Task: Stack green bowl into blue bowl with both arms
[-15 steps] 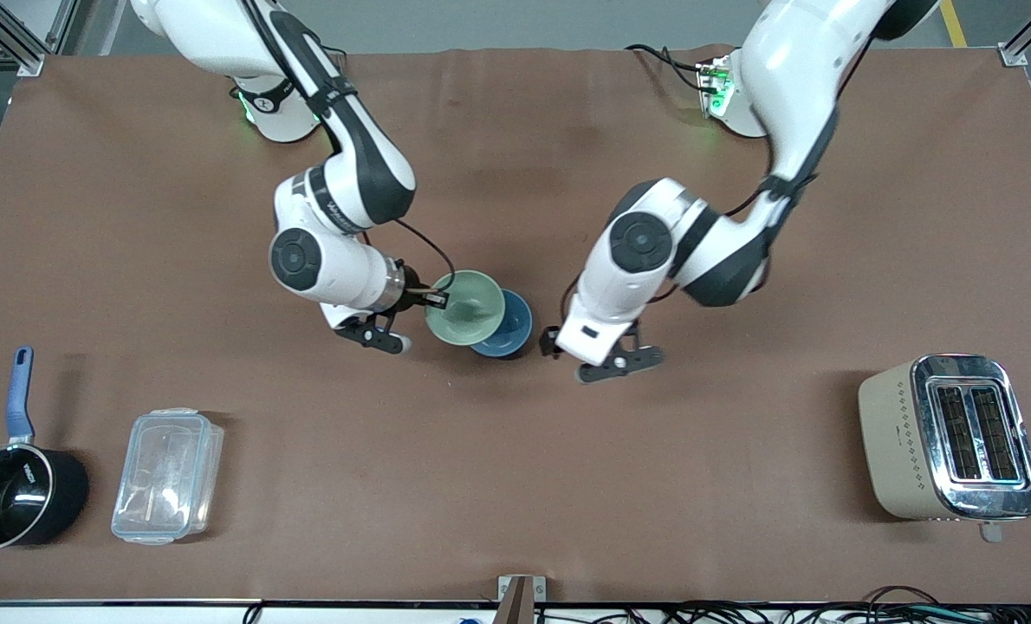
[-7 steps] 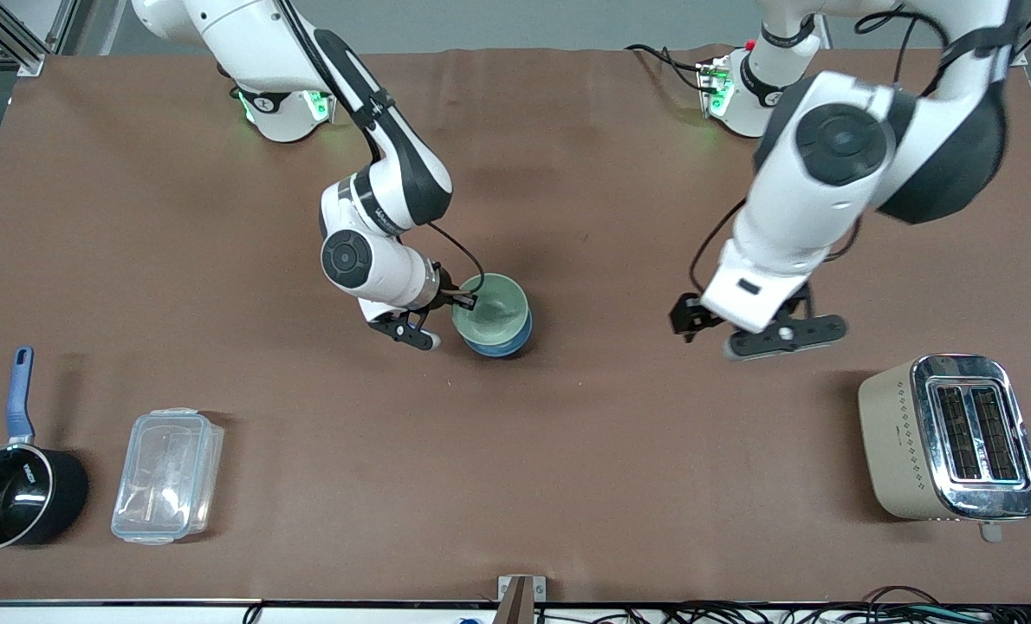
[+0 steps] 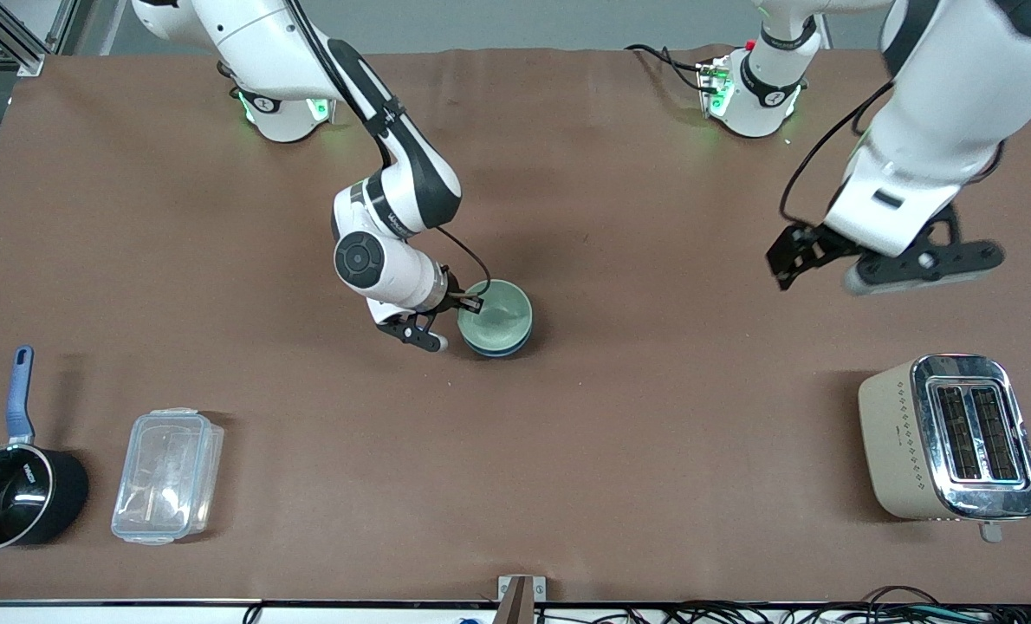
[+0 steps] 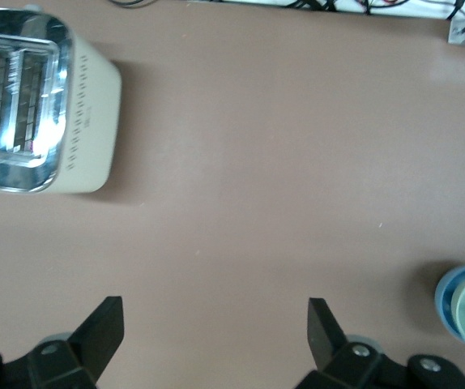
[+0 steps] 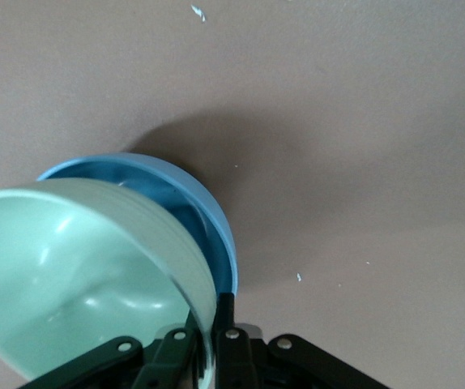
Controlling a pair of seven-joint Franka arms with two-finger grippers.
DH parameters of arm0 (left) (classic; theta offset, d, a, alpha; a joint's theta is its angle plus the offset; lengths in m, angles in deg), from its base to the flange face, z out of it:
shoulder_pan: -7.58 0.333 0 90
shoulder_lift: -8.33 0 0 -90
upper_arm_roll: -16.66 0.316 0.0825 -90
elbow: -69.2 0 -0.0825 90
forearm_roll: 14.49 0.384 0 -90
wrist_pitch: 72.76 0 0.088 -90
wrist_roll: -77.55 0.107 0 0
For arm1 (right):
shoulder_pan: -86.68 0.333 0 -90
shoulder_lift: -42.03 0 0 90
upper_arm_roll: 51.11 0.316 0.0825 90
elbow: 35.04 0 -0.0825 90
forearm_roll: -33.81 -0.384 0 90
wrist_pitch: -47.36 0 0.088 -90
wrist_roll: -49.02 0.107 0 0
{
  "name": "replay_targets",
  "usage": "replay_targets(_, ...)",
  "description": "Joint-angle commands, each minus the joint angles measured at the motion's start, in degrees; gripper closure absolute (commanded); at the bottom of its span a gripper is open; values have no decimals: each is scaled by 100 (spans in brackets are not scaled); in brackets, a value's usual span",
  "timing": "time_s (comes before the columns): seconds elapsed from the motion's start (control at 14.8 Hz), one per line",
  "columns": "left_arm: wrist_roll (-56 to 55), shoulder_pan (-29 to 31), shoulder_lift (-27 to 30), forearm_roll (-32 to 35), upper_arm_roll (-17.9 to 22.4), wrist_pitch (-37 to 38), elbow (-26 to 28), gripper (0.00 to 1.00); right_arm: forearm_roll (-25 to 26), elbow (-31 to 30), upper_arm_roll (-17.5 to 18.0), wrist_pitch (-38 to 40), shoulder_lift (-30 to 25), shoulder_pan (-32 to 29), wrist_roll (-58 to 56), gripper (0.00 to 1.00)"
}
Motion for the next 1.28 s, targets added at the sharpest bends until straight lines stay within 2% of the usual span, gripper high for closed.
replay_targets(0.0,503,362,400,-306,-15,433,140,0,-160,48,-55,-66,38,79,44,90)
replay_targets(0.2,1126,618,690,-640,63,620,227,0,-178,48,-46,-137,74,79,44,87)
replay_targets(0.27,1433,549,822,-650,290,655,350,0,-212,48,-37,-137,74,79,44,87)
replay_targets(0.47,1788,-205,1217,-702,1169,821,842,0,-283,48,-37,-146,74,79,44,87)
replay_targets(0.61,1806,-340,1289,-711,1259,1032,878,0,-283,48,-37,-146,74,88,44,85)
replay_targets(0.74,2050,-357,1368,-711,1346,1059,887,0,-283,48,-37,-146,74,88,36,77)
replay_targets(0.81,2139,-349,1377,-711,1399,1059,878,0,-283,48,-37,-146,74,88,36,76)
replay_targets(0.95,2175,-322,1368,-703,1426,1068,869,0,-283,57,-37,-146,74,88,36,82)
replay_targets(1.08,2288,-269,1307,-703,1426,1086,808,0,-283,57,-37,-146,74,79,44,94)
replay_targets(1.22,2298,-278,1280,-711,1426,1086,790,0,-283,57,-37,-137,74,70,44,97)
